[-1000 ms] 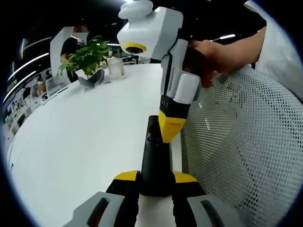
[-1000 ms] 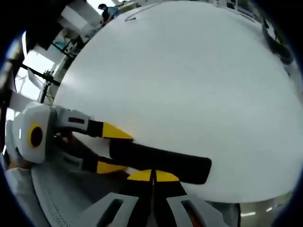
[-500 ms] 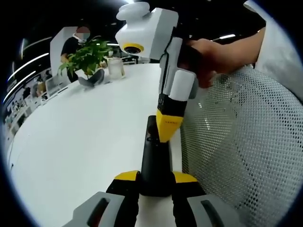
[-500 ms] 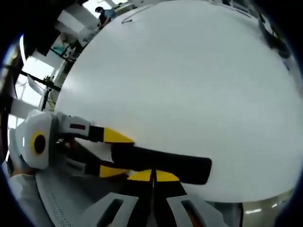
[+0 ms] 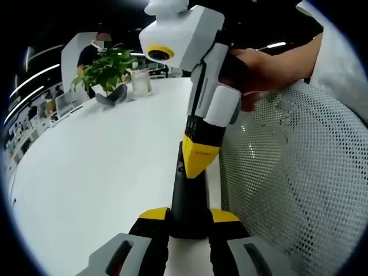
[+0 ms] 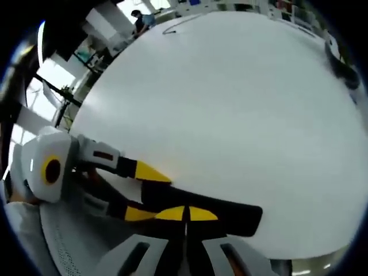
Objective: Press the specified remote control buttons in sequence, fully releasing each button before pressing the next.
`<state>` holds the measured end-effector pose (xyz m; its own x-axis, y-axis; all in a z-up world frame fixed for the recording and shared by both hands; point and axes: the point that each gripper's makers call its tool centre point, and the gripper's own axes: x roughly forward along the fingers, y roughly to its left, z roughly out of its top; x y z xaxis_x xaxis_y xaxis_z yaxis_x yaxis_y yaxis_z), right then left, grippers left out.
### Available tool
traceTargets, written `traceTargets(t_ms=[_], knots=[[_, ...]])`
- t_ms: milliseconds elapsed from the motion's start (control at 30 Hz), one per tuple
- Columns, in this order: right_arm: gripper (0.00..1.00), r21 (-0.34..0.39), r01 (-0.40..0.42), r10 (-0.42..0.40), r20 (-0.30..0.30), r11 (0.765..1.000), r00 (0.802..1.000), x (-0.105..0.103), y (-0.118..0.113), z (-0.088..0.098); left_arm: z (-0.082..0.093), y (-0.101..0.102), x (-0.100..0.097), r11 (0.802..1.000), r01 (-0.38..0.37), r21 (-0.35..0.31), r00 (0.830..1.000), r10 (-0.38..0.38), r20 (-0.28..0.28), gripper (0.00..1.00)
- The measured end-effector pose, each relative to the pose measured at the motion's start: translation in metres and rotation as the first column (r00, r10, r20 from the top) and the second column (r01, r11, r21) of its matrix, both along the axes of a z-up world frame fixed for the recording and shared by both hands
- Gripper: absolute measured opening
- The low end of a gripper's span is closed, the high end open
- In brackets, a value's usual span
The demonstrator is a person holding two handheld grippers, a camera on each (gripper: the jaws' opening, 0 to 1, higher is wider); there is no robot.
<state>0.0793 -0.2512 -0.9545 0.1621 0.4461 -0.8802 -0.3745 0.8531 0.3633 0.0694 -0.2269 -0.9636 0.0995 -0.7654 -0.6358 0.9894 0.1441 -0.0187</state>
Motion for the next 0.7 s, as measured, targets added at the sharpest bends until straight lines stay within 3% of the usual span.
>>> traceTargets(t_ms=[700], knots=[[0.0,0.024,0.005,-0.005,-0.019,1.0,1.0,-0.0023,0.0043,-0.003,-0.0004,0.0008,0.0006,1.0,-0.004,-0.004,1.0,0.004,-0.004,0.25]])
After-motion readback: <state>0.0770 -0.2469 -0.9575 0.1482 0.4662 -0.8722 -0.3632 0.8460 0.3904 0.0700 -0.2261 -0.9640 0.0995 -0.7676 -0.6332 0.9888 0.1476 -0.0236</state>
